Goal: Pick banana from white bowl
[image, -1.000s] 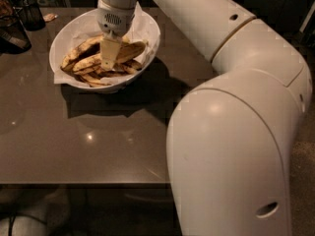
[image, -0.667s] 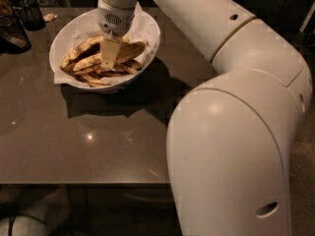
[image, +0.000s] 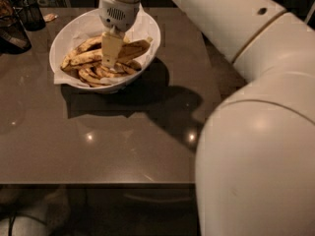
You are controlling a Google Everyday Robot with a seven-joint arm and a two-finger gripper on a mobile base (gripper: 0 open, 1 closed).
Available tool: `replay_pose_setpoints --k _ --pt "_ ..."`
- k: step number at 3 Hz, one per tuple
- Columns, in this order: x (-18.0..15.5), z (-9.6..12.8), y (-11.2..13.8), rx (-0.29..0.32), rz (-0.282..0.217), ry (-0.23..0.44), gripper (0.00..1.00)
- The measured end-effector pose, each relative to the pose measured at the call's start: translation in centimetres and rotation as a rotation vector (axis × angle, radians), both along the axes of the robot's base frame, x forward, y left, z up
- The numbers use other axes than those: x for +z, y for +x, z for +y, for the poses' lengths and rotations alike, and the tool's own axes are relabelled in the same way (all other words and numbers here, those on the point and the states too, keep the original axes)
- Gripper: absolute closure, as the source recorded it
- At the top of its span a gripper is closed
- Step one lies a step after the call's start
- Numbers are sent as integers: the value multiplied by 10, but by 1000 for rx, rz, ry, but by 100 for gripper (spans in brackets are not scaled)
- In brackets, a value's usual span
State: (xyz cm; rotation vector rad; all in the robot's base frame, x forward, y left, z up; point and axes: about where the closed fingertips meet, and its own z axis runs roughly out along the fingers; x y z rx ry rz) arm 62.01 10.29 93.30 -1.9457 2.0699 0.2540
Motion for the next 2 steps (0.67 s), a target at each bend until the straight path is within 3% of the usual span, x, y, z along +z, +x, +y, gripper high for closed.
replay_pose_setpoints --k 1,2 --pt "35 -15 -40 3 -60 41 100" --pt "72 -31 -87 -11 -186 48 100"
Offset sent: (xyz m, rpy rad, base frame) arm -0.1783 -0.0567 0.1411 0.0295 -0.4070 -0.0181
